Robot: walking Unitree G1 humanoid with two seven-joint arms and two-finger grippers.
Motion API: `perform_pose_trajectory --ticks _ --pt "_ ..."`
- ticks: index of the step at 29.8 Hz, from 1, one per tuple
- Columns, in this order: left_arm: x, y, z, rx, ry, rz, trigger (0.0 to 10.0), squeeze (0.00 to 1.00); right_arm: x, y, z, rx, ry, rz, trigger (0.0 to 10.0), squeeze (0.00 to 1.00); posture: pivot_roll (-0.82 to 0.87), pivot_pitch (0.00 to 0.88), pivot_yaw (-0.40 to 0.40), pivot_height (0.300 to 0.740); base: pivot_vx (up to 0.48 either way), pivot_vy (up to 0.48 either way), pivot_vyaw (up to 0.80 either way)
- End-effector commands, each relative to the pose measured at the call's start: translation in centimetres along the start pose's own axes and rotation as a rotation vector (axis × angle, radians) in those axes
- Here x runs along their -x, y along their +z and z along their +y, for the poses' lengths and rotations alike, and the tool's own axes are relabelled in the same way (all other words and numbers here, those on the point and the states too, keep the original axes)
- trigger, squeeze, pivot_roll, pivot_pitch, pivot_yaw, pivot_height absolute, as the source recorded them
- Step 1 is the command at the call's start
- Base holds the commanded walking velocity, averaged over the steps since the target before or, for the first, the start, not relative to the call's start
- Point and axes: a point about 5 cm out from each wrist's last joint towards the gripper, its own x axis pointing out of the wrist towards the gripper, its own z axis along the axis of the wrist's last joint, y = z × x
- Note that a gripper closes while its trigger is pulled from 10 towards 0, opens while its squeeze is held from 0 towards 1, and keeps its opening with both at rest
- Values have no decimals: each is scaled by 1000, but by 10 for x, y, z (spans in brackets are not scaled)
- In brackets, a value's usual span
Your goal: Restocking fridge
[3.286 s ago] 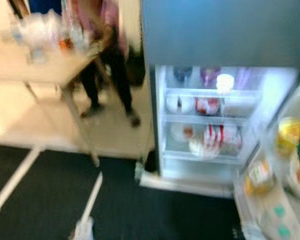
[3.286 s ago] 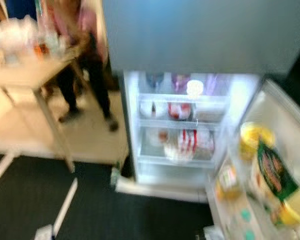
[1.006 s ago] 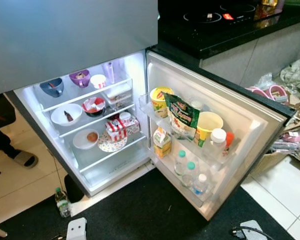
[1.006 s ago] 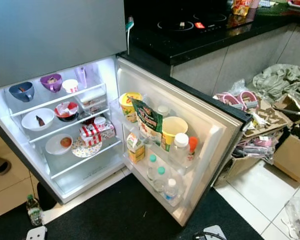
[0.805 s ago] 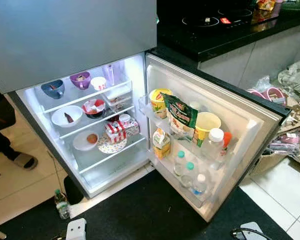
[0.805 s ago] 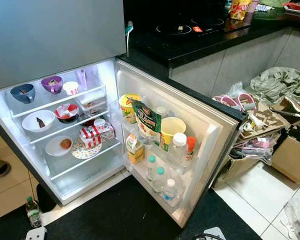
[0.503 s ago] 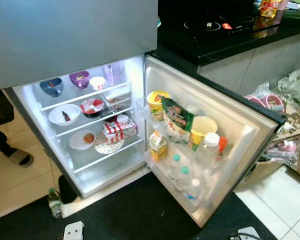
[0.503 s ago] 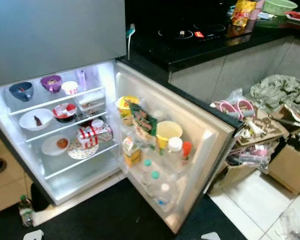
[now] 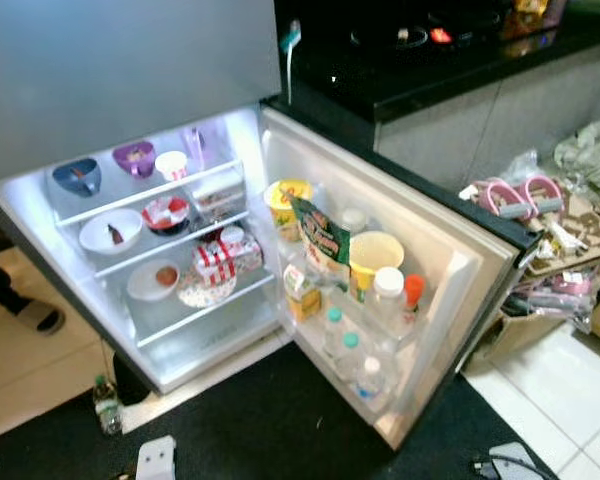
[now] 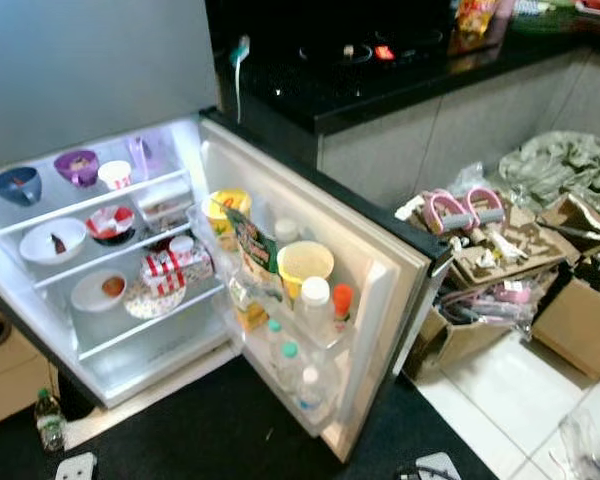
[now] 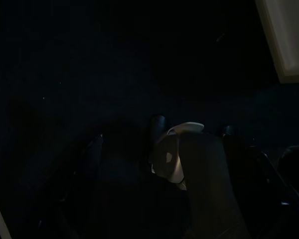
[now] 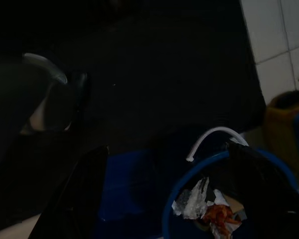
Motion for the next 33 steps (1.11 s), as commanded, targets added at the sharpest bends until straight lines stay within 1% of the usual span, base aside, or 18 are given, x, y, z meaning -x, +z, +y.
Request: perform_pose_trajectory --ticks 1,4,5,6,7,8,9,10,11,12,15,16,20,21,23,27,31,33 --pt "1 -4 2 7 13 9 10000 0 3 -6 -15 -78 -68 17 10000 0 -53 0 3 740 0 0 0" --pt "1 -4 2 9 17 10 10000 0 3 -6 -19 -92 -85 18 10000 0 -54 0 -2 740 0 0 0" --pt "1 -6 1 16 22 13 10000 0 5 -5 -29 -156 -132 6 10000 0 -60 0 -6 740 0 0 0" --pt "1 -6 1 16 22 13 10000 0 5 -5 -29 -156 -132 6 10000 0 -60 0 -6 740 0 0 0" --pt "1 -8 0 21 23 16 10000 0 8 -4 -42 -258 -196 -9 9333 0 -62 0 -8 740 0 0 0" --pt "1 -8 0 21 23 16 10000 0 8 -4 -42 -258 -196 -9 9333 0 -62 0 -8 740 0 0 0" --pt "1 -8 0 23 23 17 10000 0 10 -4 -49 -311 -229 -17 8118 0 -62 0 -8 740 0 0 0" --pt "1 -8 0 25 23 17 10000 0 11 -3 -55 -353 -258 -28 5294 0 -61 0 -14 740 0 0 0" --pt "1 -8 -1 34 24 14 10000 0 15 0 -66 -428 -300 -57 0 0 -66 0 -11 740 0 0 0" --pt "1 -8 -1 49 28 8 10000 0 19 9 -80 -533 -340 -123 0 0 -67 0 -8 740 0 0 0" --pt "1 -8 0 54 31 7 10000 0 24 24 -91 -603 -344 -219 0 0 -71 0 -4 740 0 0 0" --pt "2 -9 1 47 31 12 10000 0 30 48 -103 -694 -315 -345 9333 0 -64 0 -4 740 0 0 0" --pt "2 -8 3 53 37 8 10000 0 37 74 -112 -782 -266 -474 10000 0 -65 0 -3 740 0 0 0" --pt "2 -7 4 59 41 1 10000 0 48 106 -119 -850 -175 -637 10000 0 -61 0 1 740 0 0 0" --pt "2 -6 4 61 42 -3 10000 0 54 123 -120 -889 -104 -729 10000 0 -61 0 1 740 0 0 0" --pt "2 -6 4 63 40 -2 10000 0 62 152 -110 -836 75 -849 10000 0 -66 0 5 740 0 0 0" --pt "2 -6 3 69 36 -2 10000 0 70 185 -82 -701 364 -960 10000 0 -63 0 5 740 0 0 0" --pt "2 -7 3 70 35 -1 10000 0 71 191 -73 -656 436 -975 10000 0 -63 0 5 740 0 0 0"
